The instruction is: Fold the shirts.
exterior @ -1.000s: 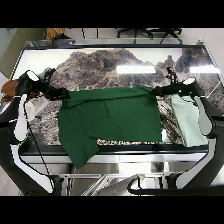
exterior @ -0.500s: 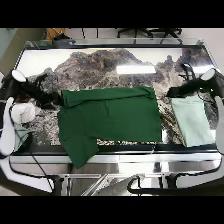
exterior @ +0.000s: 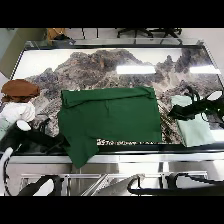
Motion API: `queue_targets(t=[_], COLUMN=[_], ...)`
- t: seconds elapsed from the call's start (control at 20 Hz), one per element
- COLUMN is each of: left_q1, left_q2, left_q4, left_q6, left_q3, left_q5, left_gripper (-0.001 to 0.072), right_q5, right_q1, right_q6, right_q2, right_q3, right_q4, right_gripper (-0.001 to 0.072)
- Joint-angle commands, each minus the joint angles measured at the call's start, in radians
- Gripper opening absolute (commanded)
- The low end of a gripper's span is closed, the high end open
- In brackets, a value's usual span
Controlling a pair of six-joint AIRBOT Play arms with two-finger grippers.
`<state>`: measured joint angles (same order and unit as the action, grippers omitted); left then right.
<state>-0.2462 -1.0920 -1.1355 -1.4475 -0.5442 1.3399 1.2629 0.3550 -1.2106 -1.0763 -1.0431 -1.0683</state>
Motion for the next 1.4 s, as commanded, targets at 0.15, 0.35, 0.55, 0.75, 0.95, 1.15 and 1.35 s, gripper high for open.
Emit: queue_targets(t=[0.15, 0.35, 0.55, 0.75, 0.95, 1.15, 1.35], left_q1=[-0.006, -0.006, -0.006, -0.006, -0.006, -0.006, -0.006], left_q2=[0.084, 0.084, 0.084, 0.085, 0.084, 0.084, 0.085], left_q4=[0.217, 0.221, 0.222, 0.221, 0.220, 0.221, 0.220], left_q6=[0.115, 0.124, 0.174, 0.190, 0.201, 0.201, 0.201], left_q3=[0.201, 0.202, 0.200, 0.198, 0.151, 0.107, 0.037], left_q5=[-0.241, -0.265, -0.273, -0.240, -0.168, -0.148, -0.101], left_gripper=[0.0598, 0.0597, 0.0015, 0.0015, 0.0015, 0.0015, 0.0015], right_q5=[0.003, 0.016, 0.019, -0.044, -0.063, -0.058, -0.027], right_q1=[0.005, 0.005, 0.005, 0.005, 0.005, 0.004, 0.003], right_q6=[0.037, 0.037, 0.052, 0.058, 0.063, 0.095, 0.189], right_q2=[0.010, 0.010, 0.010, 0.010, 0.009, -0.010, -0.020], right_q3=[0.080, 0.113, 0.206, 0.294, 0.304, 0.328, 0.364], right_q4=[0.084, 0.083, 0.067, 0.067, 0.060, 0.125, 0.270], right_gripper=[0.0435, 0.0435, 0.0436, 0.0436, 0.0435, 0.0431, 0.0319])
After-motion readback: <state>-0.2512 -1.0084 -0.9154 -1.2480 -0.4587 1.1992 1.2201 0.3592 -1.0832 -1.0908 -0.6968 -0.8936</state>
